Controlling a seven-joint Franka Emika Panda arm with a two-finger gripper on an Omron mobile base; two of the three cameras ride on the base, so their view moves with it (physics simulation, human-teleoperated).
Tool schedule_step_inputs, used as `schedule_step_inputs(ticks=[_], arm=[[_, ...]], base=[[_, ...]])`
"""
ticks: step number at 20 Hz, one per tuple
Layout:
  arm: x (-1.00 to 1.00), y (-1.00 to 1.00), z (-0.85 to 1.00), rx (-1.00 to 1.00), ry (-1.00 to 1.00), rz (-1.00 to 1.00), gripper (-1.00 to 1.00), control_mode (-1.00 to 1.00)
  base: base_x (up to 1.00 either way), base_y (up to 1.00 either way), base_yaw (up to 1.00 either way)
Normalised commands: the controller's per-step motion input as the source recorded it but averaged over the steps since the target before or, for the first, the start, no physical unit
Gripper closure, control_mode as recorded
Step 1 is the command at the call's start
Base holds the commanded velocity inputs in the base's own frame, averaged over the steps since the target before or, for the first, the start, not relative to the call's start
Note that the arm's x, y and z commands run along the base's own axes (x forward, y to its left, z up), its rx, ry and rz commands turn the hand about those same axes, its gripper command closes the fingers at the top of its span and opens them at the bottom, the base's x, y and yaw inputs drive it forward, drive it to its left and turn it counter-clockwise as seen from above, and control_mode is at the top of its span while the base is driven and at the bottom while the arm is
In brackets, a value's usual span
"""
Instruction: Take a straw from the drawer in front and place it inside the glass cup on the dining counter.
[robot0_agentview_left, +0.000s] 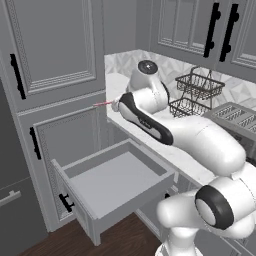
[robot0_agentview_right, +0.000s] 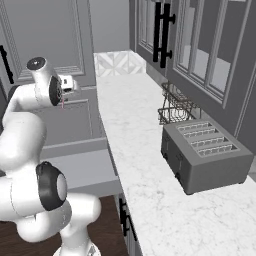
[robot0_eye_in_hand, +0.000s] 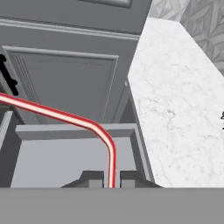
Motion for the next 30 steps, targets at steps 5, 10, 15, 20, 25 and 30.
schedule_step_inputs(ticks=[5, 10, 15, 20, 25, 30], arm=[[-0.46, -0.34, 0.22, 0.0, 0.16, 0.0, 1.0, -1.0], [-0.37, -0.37, 0.0, 0.0, 0.17, -0.04, 1.0, -1.0], [-0.14, -0.15, -0.08, 0.0, 0.2, -0.09, 1.0, -1.0], [-0.32, -0.16, -0.18, 0.0, 0.16, -0.06, 1.0, -1.0], [-0.15, -0.02, -0.01, 0.0, 0.0, -0.01, 1.0, 1.0], [0.0, 0.0, 0.0, 0.0, 0.0, 0.0, 1.0, 1.0]], base=[[0.0, 0.0, 0.0], [0.0, 0.0, 0.0], [0.0, 0.0, 0.0], [0.0, 0.0, 0.0], [-0.8, -0.01, -0.01], [-1.0, 0.05, 0.01]])
